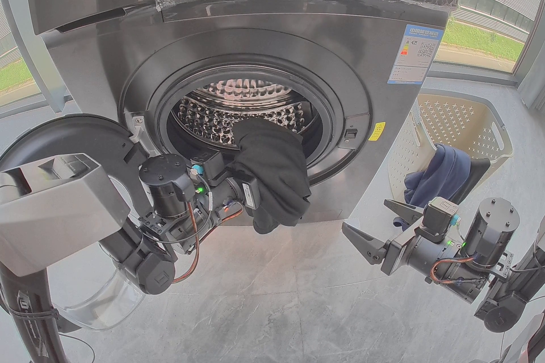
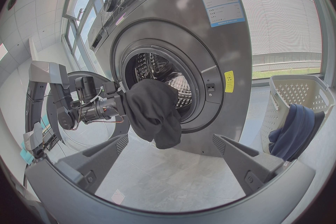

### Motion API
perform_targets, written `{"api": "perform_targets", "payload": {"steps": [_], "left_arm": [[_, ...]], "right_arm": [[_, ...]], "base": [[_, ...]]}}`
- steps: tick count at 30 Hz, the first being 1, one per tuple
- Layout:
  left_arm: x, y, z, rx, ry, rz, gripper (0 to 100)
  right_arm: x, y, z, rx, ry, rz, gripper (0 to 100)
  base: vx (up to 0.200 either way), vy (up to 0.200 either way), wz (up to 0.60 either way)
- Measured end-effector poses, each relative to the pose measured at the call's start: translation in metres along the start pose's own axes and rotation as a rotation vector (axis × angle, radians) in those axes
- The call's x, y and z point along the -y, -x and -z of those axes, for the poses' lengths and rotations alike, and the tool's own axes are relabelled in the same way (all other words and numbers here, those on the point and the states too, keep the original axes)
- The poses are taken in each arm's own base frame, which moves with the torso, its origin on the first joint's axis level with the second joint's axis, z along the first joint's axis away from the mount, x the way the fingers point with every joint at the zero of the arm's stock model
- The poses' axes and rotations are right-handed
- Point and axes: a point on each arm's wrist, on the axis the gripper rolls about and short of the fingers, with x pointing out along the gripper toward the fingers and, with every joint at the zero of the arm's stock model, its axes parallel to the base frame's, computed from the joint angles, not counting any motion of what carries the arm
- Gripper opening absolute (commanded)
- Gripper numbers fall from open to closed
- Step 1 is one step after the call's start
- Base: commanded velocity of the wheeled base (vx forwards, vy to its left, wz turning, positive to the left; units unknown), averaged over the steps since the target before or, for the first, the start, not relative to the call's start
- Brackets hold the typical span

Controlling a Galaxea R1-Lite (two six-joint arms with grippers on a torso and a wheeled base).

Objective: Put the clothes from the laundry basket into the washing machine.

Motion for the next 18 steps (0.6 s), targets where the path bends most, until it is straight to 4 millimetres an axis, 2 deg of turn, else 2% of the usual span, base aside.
{"api": "perform_targets", "payload": {"steps": [9, 13, 17, 18], "left_arm": [[-0.005, -0.014, -0.001, 0.003, 0.017, -0.028, 0], [-0.006, -0.002, 0.006, -0.048, 0.027, -0.043, 0], [-0.005, 0.020, 0.007, -0.104, 0.034, -0.018, 0], [-0.004, 0.025, 0.005, -0.109, 0.036, -0.001, 0]], "right_arm": [[-0.002, 0.001, -0.001, 0.005, -0.006, -0.006, 100], [-0.002, 0.002, -0.002, 0.009, -0.009, -0.007, 100], [-0.002, 0.002, -0.004, 0.016, -0.011, -0.008, 100], [-0.003, 0.002, -0.004, 0.017, -0.012, -0.008, 100]], "base": [[0.000, 0.000, 0.00], [0.000, 0.000, 0.00], [0.000, 0.000, 0.00], [0.200, 0.000, 0.00]]}}
